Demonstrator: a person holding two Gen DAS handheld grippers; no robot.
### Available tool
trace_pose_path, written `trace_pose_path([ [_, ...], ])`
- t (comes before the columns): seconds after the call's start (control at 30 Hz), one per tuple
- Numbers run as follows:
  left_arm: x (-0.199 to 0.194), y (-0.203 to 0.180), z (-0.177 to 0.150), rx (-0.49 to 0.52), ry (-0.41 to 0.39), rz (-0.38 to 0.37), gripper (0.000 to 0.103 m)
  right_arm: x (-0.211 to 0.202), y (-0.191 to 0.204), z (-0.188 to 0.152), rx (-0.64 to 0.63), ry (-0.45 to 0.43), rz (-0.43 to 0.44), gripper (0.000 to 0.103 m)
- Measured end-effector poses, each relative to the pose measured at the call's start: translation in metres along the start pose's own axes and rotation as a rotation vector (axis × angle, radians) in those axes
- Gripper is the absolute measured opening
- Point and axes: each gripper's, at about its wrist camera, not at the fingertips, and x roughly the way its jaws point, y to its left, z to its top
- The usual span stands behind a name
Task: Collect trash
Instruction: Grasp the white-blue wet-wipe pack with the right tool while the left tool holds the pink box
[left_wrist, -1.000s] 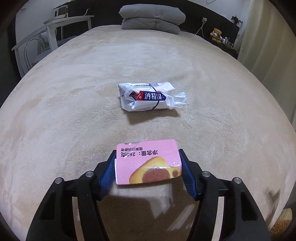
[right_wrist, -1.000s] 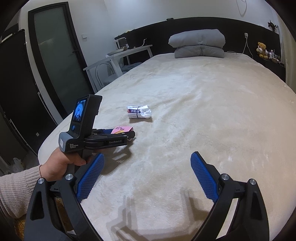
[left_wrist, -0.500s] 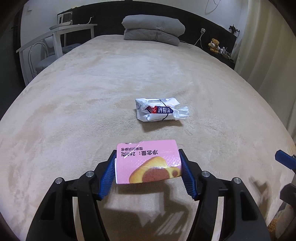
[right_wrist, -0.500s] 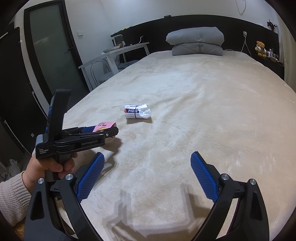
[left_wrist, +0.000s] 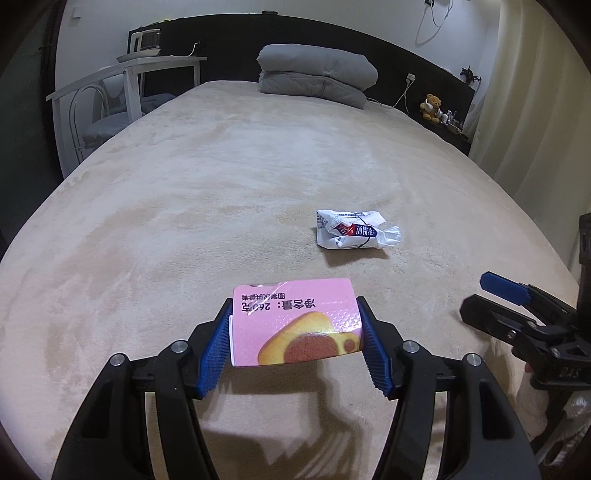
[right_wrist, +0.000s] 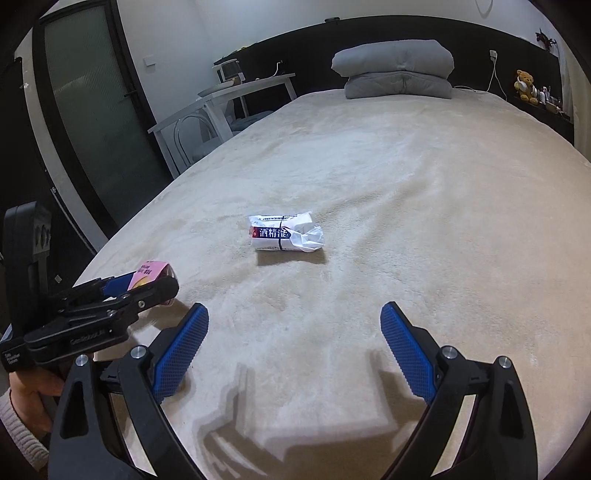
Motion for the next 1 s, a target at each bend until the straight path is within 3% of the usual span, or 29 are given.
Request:
trace_pose_path([
  [1.0,-0.001,0.016,-0.006,0.037,0.021,-0.008,0.062,0.116,0.013,0.055,-0.041,0.073,-0.026,0.093],
])
